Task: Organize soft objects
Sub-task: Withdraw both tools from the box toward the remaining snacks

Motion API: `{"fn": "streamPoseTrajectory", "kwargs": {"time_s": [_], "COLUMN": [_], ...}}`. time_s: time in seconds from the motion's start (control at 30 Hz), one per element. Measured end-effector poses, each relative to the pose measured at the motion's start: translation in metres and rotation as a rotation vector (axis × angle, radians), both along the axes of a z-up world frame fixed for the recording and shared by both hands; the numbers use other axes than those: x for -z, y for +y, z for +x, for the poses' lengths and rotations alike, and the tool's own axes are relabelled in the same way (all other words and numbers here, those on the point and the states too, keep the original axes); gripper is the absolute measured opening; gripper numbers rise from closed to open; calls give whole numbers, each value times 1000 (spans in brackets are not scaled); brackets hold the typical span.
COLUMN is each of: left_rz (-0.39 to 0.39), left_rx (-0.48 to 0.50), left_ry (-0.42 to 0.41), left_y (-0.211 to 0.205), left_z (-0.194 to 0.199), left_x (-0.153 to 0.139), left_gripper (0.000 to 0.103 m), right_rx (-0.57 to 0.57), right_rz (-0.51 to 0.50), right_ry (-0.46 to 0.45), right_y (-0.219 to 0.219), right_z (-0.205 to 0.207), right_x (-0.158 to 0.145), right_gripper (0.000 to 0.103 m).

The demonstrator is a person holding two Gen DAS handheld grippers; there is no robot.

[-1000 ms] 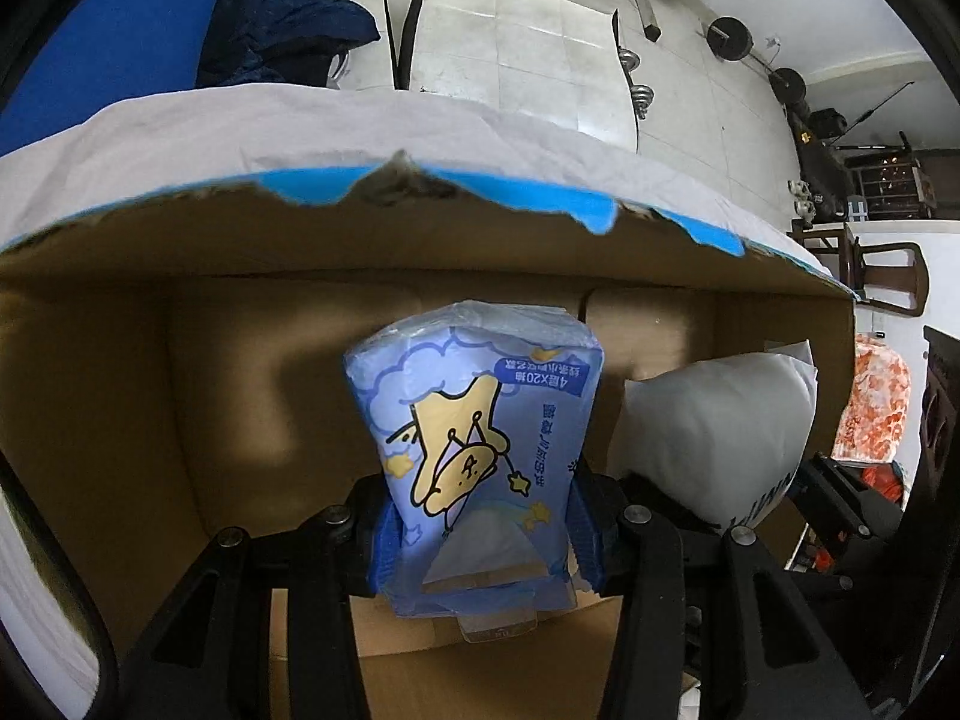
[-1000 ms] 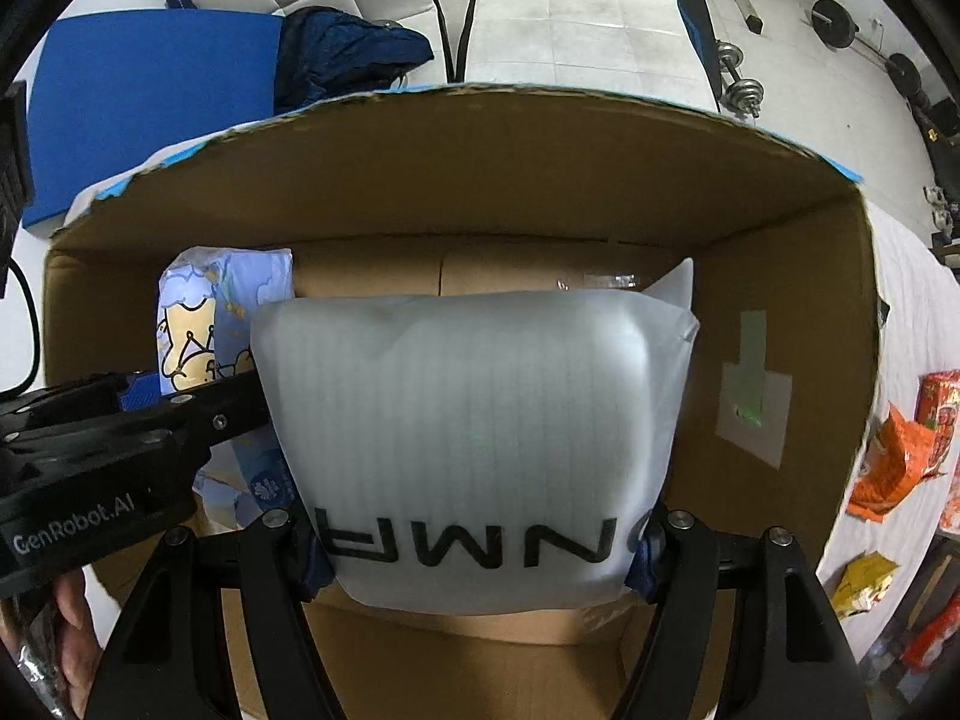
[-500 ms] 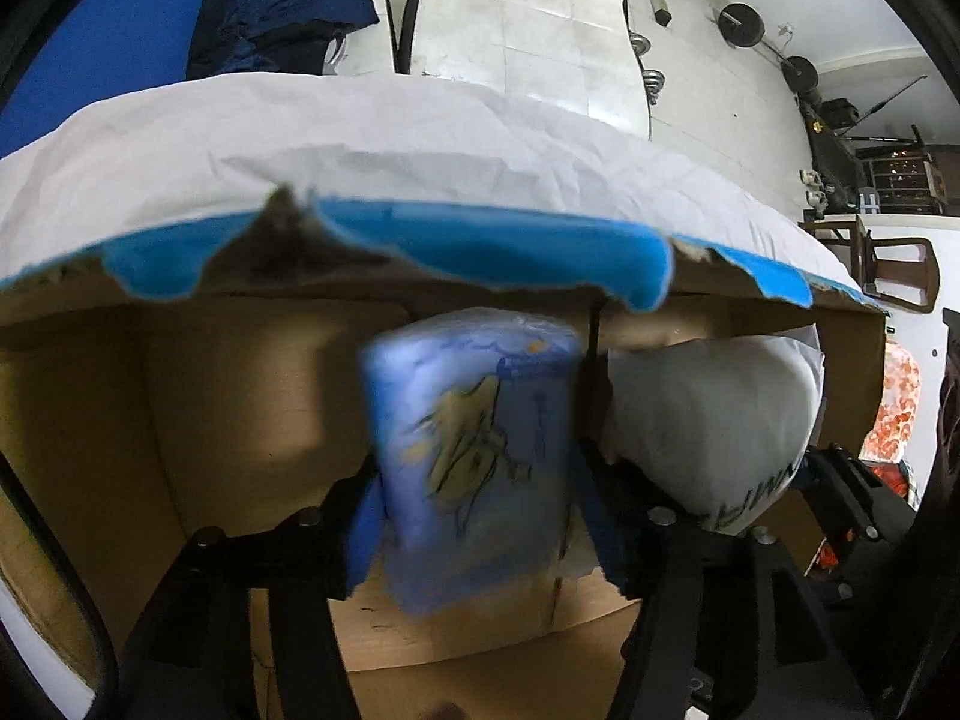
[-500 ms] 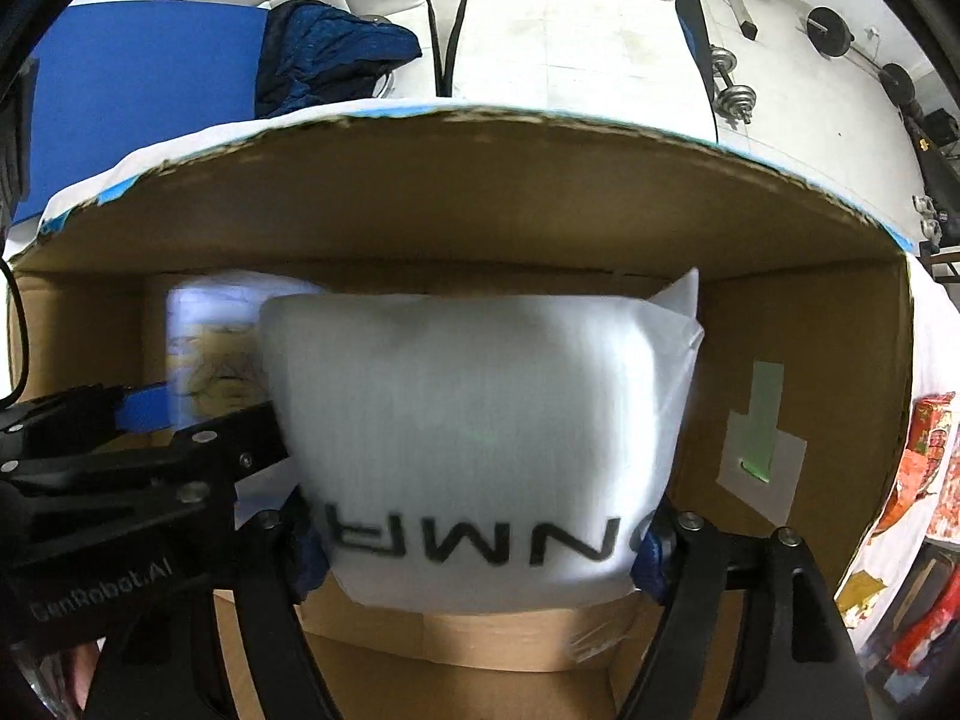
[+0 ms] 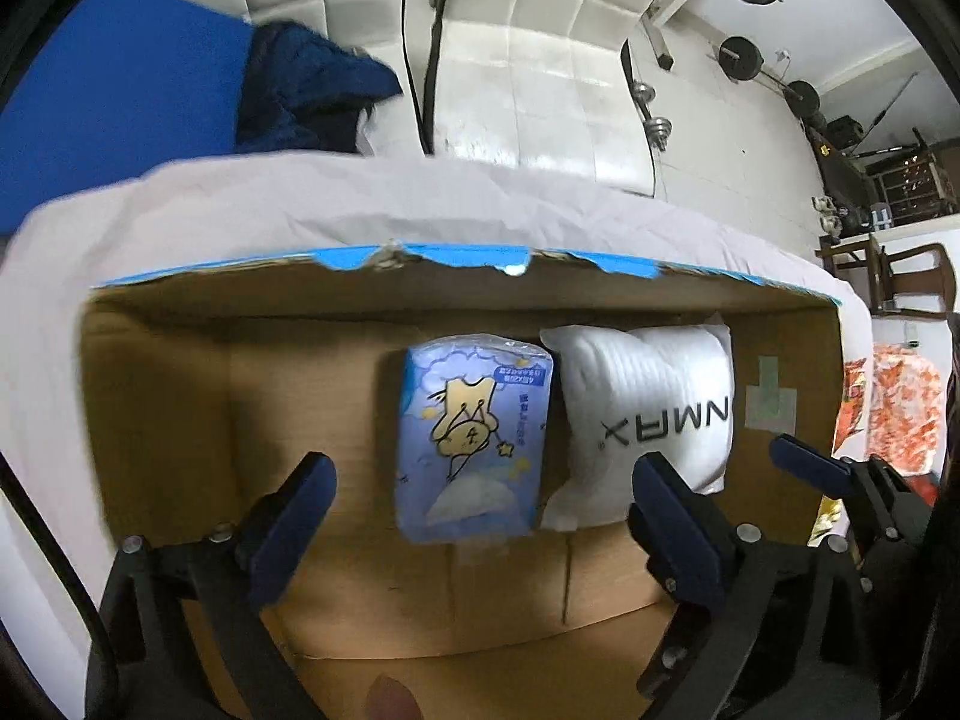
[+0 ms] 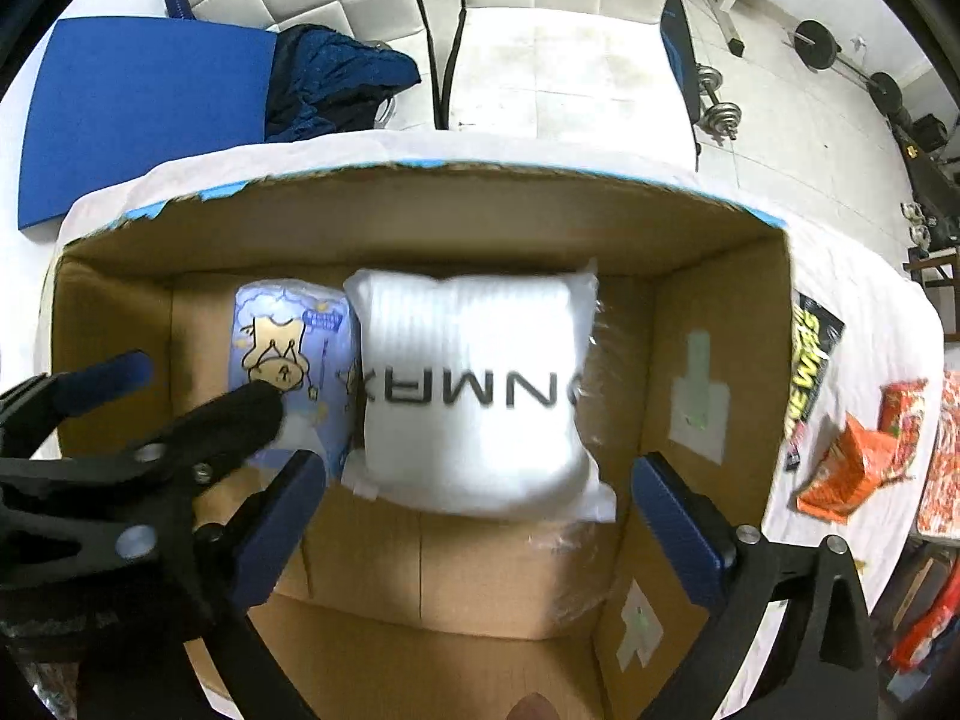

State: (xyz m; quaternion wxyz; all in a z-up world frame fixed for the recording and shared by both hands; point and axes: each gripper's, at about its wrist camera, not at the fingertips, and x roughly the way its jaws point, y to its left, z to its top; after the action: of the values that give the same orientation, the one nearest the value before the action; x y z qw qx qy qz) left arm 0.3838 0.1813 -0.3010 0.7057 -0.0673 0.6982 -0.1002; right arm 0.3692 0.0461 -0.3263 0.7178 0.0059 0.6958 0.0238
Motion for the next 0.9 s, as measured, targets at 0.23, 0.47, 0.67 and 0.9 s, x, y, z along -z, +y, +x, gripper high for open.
{"fn": "streamPoseTrajectory", "kwargs": {"time_s": [0.23,0.47,0.67,0.9], "left_rz": [42,115,168,185], "left_rx": [-27,-73,-80,-109], "left_ry": [-95,-192,-255,-306], "left_y": [10,21,22,27], "left_z": [-30,-65,-103,-147], "left_x": [-27,-52,-73,-106], "left_gripper": [102,102,102,102], "right_rx": [23,19,3,-10], "right_rz": [10,-10,-9,28], "right_ry": [-23,-88,-164,-221], "right_y": [-3,-4,-5,-5], "right_z": [-39,-75,-108,-147], "right_x": [-16,-36,-64,-97], "right_gripper": [103,103,103,103]}}
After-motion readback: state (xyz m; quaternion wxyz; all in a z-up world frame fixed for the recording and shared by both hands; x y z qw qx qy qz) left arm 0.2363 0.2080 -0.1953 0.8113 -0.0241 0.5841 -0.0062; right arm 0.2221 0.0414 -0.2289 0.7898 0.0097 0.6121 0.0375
